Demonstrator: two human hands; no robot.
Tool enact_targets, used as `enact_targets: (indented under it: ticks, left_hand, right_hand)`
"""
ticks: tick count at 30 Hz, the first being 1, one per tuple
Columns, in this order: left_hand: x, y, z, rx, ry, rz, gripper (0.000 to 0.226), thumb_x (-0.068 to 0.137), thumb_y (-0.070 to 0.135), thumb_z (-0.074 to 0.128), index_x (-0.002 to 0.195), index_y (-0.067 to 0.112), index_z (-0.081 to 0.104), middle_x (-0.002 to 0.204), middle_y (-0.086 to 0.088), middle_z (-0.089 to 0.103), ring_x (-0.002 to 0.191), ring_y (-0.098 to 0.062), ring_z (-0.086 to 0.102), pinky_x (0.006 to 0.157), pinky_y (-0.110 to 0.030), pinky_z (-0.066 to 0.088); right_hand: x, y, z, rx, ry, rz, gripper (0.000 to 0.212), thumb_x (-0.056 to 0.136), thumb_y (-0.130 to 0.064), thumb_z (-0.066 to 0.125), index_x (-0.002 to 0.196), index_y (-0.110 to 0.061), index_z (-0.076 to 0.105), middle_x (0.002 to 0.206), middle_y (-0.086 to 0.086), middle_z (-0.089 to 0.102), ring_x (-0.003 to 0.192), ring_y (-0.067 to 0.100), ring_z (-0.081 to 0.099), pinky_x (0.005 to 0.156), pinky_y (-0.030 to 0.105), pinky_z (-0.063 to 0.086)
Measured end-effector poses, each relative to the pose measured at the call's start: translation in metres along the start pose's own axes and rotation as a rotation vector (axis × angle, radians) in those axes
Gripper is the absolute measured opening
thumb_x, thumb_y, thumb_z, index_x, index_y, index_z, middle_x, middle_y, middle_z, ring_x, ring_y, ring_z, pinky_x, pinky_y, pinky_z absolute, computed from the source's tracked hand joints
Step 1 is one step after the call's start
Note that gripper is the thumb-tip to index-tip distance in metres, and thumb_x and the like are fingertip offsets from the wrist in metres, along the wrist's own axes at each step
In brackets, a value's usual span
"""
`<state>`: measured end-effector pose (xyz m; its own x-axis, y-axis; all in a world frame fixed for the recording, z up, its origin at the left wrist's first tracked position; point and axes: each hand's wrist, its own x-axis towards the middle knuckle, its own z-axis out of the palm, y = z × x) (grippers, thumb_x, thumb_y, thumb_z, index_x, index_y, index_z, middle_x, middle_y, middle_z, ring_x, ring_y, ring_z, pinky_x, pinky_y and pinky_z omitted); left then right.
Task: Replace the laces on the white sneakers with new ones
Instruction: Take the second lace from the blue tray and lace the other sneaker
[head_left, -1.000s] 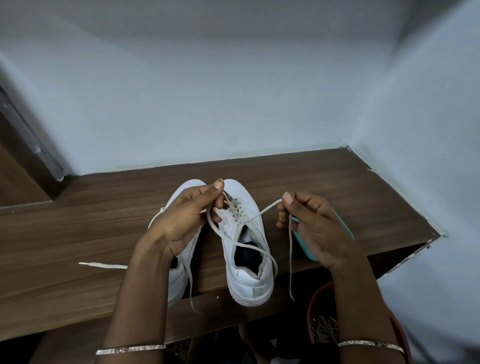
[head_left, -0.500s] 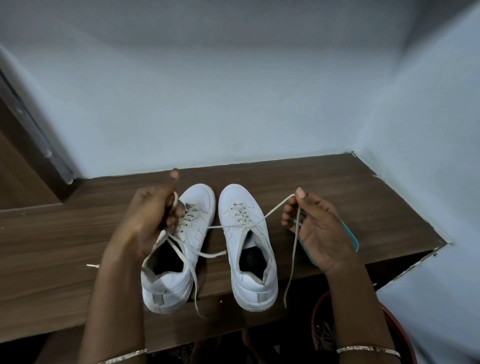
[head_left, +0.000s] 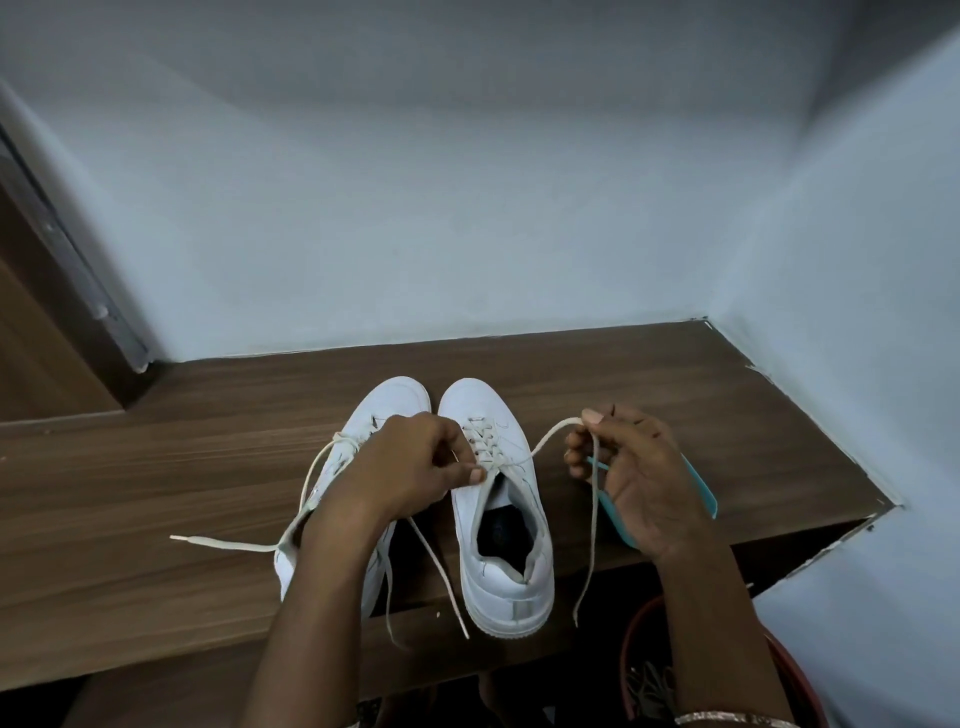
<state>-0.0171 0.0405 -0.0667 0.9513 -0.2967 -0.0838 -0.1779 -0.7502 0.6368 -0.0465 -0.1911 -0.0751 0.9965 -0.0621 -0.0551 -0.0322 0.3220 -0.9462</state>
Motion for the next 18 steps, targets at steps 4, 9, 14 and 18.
enact_targets:
  ticks: [4, 9, 14, 18]
  left_hand:
    - [0.004, -0.004, 0.004, 0.005, 0.021, -0.024, 0.015, 0.081, 0.034, 0.079, 0.086, 0.026, 0.068, 0.074, 0.009, 0.067, 0.065, -0.005, 0.063, 0.063, -0.021, 0.046]
    - [0.008, -0.008, 0.011, 0.001, 0.024, 0.011, 0.014, 0.086, 0.029, 0.075, 0.079, 0.021, 0.065, 0.077, 0.008, 0.067, 0.068, -0.007, 0.06, 0.066, -0.025, 0.046]
    - [0.006, -0.013, 0.008, -0.119, -0.019, 0.013, 0.012, 0.095, 0.027, 0.063, 0.087, 0.018, 0.061, 0.076, 0.005, 0.066, 0.068, -0.012, 0.059, 0.07, -0.033, 0.049]
    - [0.004, -0.022, -0.003, -0.193, -0.151, 0.005, 0.011, 0.096, 0.022, 0.063, 0.09, 0.019, 0.072, 0.065, 0.002, 0.066, 0.063, -0.009, 0.059, 0.071, -0.033, 0.05]
  right_hand:
    - [-0.001, 0.001, -0.001, -0.142, -0.034, 0.007, 0.01, 0.089, 0.004, 0.059, 0.091, -0.005, 0.064, 0.085, 0.019, 0.071, 0.064, 0.024, 0.062, 0.053, 0.029, 0.049]
    - [-0.001, 0.01, 0.01, -0.578, -0.086, 0.068, 0.016, 0.085, -0.026, 0.077, 0.098, -0.018, 0.071, 0.086, 0.003, 0.075, 0.061, 0.015, 0.067, 0.05, 0.024, 0.047]
    - [-0.003, 0.01, 0.007, -0.769, -0.166, 0.032, 0.021, 0.088, -0.037, 0.074, 0.079, -0.018, 0.076, 0.062, -0.002, 0.068, 0.052, 0.001, 0.056, 0.054, 0.018, 0.045]
    - [-0.003, 0.005, 0.002, -0.625, -0.172, 0.035, 0.028, 0.09, -0.04, 0.07, 0.074, -0.017, 0.075, 0.055, -0.001, 0.055, 0.05, 0.007, 0.047, 0.049, 0.016, 0.039]
